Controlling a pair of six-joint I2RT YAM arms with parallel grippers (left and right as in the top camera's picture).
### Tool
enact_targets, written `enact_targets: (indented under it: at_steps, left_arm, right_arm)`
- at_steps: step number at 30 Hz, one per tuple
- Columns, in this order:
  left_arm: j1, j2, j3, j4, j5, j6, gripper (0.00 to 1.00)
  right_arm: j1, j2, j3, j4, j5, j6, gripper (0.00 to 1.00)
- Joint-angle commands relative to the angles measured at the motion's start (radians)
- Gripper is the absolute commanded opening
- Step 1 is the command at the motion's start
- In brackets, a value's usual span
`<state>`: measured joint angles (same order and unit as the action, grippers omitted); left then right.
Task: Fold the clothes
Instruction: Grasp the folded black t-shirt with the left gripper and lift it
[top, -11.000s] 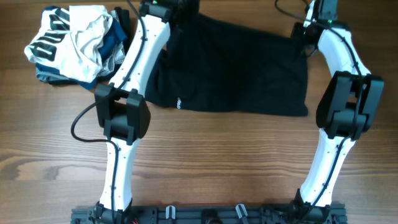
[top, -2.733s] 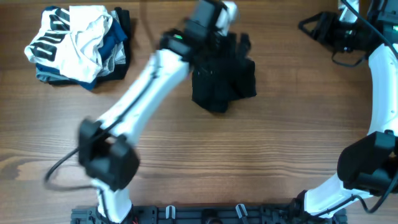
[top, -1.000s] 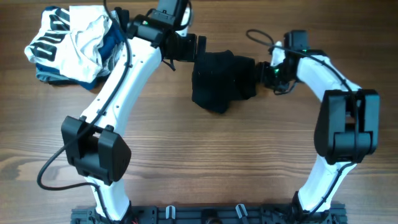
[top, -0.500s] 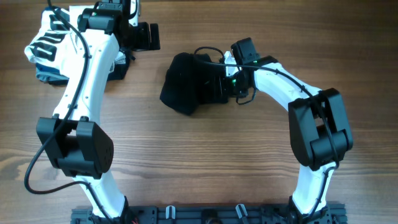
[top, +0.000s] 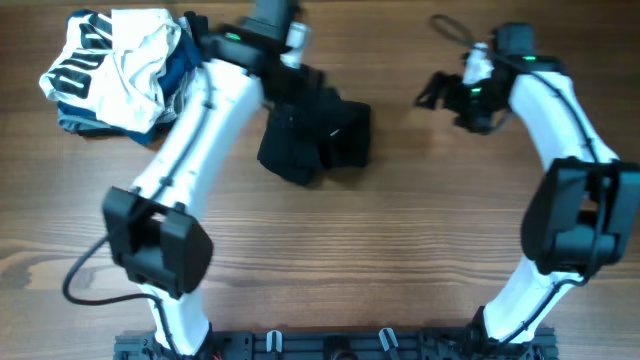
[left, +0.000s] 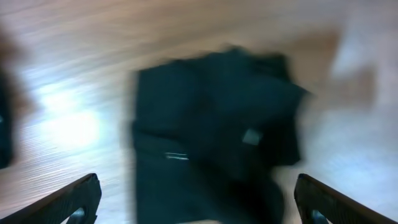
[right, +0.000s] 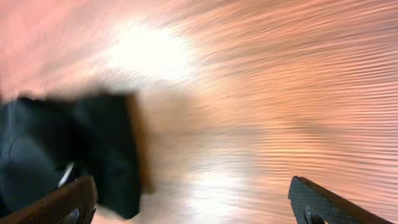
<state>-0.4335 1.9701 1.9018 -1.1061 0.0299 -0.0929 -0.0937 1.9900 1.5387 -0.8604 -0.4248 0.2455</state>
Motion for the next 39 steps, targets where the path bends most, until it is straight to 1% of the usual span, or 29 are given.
enact_targets:
  at_steps: [1,5,8,12,19,22,23,24,25,26,27,29,32,34,36,39]
  left_arm:
    - [-0.126,0.04,-0.004,-0.018,-0.061,-0.142,1.0]
    - [-0.19,0.133,-0.004,-0.008,-0.066,-0.224,1.0]
    - [-0.231,0.232,-0.004,0.01,-0.143,-0.307,1.0]
    - [-0.244,0.321,-0.003,0.047,-0.156,-0.329,1.0]
    - [-0.243,0.414,-0.003,0.185,-0.159,-0.351,1.0]
    - [-0.243,0.457,-0.004,0.189,-0.159,-0.357,1.0]
    - [-0.243,0.478,-0.004,0.182,-0.163,-0.357,0.96]
    - [-0.242,0.494,-0.004,0.177,-0.163,-0.357,0.86]
    - [-0.241,0.509,-0.004,0.175,-0.163,-0.357,0.66]
    - [-0.24,0.512,-0.004,0.175,-0.163,-0.357,0.4]
    - [-0.237,0.51,-0.003,0.179,-0.163,-0.357,0.24]
    - [-0.229,0.497,-0.001,0.178,-0.163,-0.356,0.05]
    - [-0.199,0.455,0.017,0.149,-0.163,-0.332,0.04]
    - [-0.167,0.408,0.055,0.101,-0.163,-0.304,0.04]
    - [-0.132,0.357,0.098,0.053,-0.179,-0.303,0.04]
    - [-0.058,0.244,0.187,-0.02,-0.2,-0.223,0.04]
  right_arm:
    - [-0.063,-0.017,0.011,0.002,0.014,-0.035,0.99]
    - [-0.089,-0.017,0.011,0.016,0.02,-0.036,1.0]
    - [-0.089,-0.017,0.011,0.029,0.023,-0.037,1.0]
    - [-0.089,-0.017,0.011,0.029,0.022,-0.04,1.0]
    - [-0.089,-0.017,0.01,0.01,0.026,-0.063,1.0]
    - [-0.089,-0.017,0.01,0.011,0.026,-0.063,1.0]
    - [-0.089,-0.017,0.01,0.011,0.027,-0.063,1.0]
    - [-0.089,-0.017,0.01,0.011,0.027,-0.063,1.0]
    - [-0.089,-0.017,0.01,0.011,0.034,-0.062,1.0]
    - [-0.089,-0.017,0.01,0.011,0.038,-0.063,1.0]
    - [-0.089,-0.017,0.01,0.011,0.038,-0.063,1.0]
    - [-0.089,-0.017,0.01,0.016,0.037,-0.063,0.99]
    - [-0.089,-0.017,0.01,0.022,0.038,-0.063,0.99]
    - [-0.089,-0.017,0.01,0.026,0.037,-0.062,0.99]
    - [-0.089,-0.017,0.01,0.03,0.037,-0.062,0.99]
    - [-0.089,-0.017,0.01,0.031,0.037,-0.061,0.99]
